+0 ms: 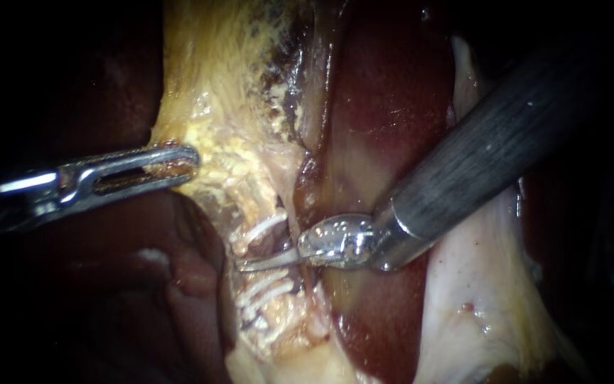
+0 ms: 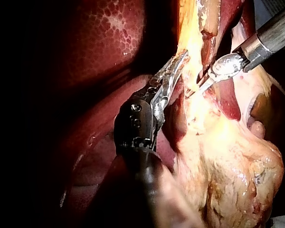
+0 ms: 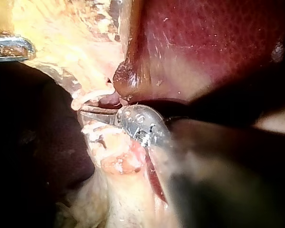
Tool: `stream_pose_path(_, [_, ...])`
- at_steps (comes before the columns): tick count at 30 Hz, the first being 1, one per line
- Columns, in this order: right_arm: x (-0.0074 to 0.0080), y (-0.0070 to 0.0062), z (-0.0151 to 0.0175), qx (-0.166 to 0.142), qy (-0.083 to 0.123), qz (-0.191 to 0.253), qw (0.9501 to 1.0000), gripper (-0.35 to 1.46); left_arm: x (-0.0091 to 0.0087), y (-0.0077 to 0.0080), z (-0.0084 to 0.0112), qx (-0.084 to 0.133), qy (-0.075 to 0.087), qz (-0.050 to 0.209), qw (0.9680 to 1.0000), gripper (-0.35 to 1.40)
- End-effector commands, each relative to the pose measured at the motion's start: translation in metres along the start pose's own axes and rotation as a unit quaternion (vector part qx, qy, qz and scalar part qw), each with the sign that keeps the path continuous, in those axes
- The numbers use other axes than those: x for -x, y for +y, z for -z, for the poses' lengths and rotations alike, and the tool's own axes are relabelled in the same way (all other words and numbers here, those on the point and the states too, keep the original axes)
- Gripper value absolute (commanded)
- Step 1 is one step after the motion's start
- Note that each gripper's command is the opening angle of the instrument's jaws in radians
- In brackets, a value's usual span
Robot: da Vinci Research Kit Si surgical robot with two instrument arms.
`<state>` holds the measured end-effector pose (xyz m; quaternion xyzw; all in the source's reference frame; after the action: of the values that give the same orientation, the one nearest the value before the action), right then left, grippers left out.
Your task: Go back from the cut left tube
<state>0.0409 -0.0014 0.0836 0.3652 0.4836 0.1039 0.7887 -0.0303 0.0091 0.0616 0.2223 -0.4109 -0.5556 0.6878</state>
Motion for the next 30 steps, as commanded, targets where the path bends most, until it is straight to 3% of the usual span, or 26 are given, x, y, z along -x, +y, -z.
stream_pose_path(1, [-0.0001, -0.0002, 0.0000, -0.001, 0.000, -0.008, 1.0000, -0.35, 0.0000, 0.0000, 0.0000, 0.000, 0.000, 0.000, 1.0000, -0.35])
stream_pose_path(4, [0.0000, -0.0004, 0.0002, -0.001, 0.000, -0.011, 0.9999, -0.35, 0.0000, 0.0000, 0.0000, -0.001, -0.001, 0.000, 1.0000, -0.35])
stream_pose_path(9, [-0.0001, -0.0005, 0.0004, -0.002, 0.000, -0.011, 0.9999, 0.05, 0.0000, 0.0000, 0.0001, -0.001, -0.001, 0.000, 1.0000, -0.35])
stream_pose_path(16, [-0.0002, -0.0009, 0.0005, 0.000, 0.001, -0.011, 0.9999, 0.34, 0.0000, 0.0000, 0.0001, -0.001, -0.001, 0.000, 1.0000, -0.35])
stream_pose_path(30, [-0.0005, -0.0015, 0.0013, 0.004, 0.002, -0.011, 0.9999, 0.59, 0.0000, 0.0001, 0.0001, -0.001, -0.001, 0.000, 1.0000, -0.35])
